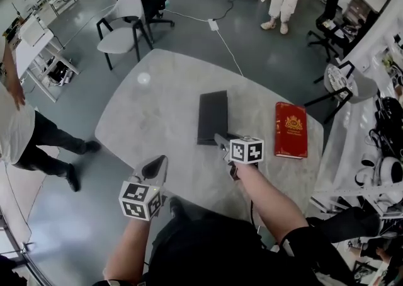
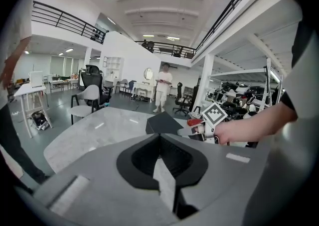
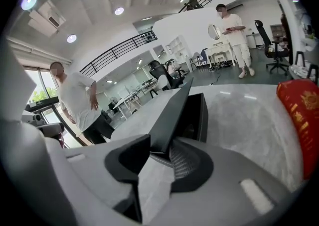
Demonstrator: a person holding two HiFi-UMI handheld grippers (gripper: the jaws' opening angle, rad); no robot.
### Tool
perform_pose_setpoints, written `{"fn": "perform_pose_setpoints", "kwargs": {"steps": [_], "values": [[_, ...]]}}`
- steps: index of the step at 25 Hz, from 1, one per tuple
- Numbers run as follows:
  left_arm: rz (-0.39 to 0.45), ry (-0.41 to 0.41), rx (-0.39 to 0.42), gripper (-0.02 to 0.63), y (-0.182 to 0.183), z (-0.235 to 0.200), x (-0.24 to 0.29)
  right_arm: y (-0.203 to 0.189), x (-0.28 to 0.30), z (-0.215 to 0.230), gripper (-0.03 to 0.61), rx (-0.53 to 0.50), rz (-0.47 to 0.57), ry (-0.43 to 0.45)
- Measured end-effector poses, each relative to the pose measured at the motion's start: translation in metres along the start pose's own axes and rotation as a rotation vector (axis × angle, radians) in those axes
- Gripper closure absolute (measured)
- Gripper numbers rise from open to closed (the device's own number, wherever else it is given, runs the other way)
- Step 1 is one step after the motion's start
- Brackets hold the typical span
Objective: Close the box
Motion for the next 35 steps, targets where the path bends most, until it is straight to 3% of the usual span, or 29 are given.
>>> {"fn": "perform_pose_setpoints", "kwargs": {"steps": [7, 12, 22, 27, 35], "values": [[-0.01, -0.007, 0.0, 0.604, -0.003, 0.002, -0.002, -0.013, -0.004, 0.013, 0.408, -0.035, -0.066, -0.061], [-0.011, -0.02, -0.003, 0.604, -0.005, 0.0, 0.0, -0.025, -0.006, 0.019, 0.41, -0.048, -0.099, -0.083], [0.026, -0.041, 0.024, 0.604, 0.01, -0.008, -0.008, -0.008, -0.032, 0.009, 0.443, -0.146, -0.039, -0.155], [0.059, -0.057, 0.053, 0.604, 0.029, -0.021, -0.023, 0.017, -0.052, -0.023, 0.473, -0.236, 0.032, -0.17], [0.1, -0.099, 0.084, 0.604, 0.044, -0.054, -0.059, 0.032, -0.07, -0.116, 0.537, -0.329, 0.136, -0.143]]}}
Point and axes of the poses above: the fingertips, and each gripper's own axes: x forward along the fingers, z to its right, y out of its top, the point moved 6 cm from there along -x, backward along the fingers, and after that the axes turned 8 degrees about -x, right-handed, at the moved point
